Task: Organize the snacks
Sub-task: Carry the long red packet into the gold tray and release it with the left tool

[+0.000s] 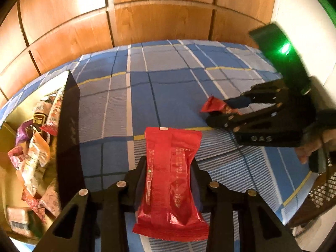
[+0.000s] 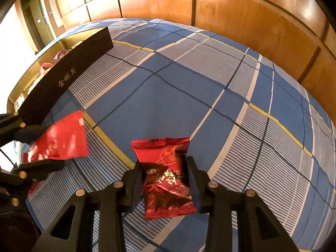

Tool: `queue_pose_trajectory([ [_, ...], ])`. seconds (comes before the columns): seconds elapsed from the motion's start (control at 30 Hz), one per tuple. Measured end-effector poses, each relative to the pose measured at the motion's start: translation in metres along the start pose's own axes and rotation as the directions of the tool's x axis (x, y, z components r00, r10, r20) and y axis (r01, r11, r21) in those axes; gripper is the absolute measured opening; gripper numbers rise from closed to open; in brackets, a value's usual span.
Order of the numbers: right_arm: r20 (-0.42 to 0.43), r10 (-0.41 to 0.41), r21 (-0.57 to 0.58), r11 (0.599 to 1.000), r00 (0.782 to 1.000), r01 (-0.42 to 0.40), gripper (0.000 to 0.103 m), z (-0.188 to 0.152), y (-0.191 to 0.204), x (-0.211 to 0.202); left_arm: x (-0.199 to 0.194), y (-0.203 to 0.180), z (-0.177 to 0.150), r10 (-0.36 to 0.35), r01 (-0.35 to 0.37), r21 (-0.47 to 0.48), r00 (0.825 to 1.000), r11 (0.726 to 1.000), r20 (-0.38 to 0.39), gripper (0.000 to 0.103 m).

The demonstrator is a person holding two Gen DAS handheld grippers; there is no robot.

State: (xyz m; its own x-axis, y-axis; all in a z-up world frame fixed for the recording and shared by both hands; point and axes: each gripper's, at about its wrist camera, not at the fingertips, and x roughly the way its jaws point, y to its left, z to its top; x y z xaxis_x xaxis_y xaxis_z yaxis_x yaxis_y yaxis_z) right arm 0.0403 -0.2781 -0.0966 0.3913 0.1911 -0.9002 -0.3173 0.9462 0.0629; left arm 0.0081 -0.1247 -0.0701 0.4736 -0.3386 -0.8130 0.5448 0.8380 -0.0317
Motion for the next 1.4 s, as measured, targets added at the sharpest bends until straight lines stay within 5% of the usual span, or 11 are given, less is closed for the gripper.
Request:
queue_pose_trajectory([
  [1.17,0.025,-0.059,-0.062,0.996,0.998,0.061,0.038,0.001,0.012,0.001,-0.063,0.052,0.006,0.033,-0.020,-0.172,0.997,0.985,0.070,0.038],
  [1.4,0.024,-0.064,-0.064,0.996,0.998,0.066,0.038,0.002,0.013,0.001,-0.085,0.120,-0.003,0.083,-0.051,-0.340,0.993,0.939,0.081,0.038],
])
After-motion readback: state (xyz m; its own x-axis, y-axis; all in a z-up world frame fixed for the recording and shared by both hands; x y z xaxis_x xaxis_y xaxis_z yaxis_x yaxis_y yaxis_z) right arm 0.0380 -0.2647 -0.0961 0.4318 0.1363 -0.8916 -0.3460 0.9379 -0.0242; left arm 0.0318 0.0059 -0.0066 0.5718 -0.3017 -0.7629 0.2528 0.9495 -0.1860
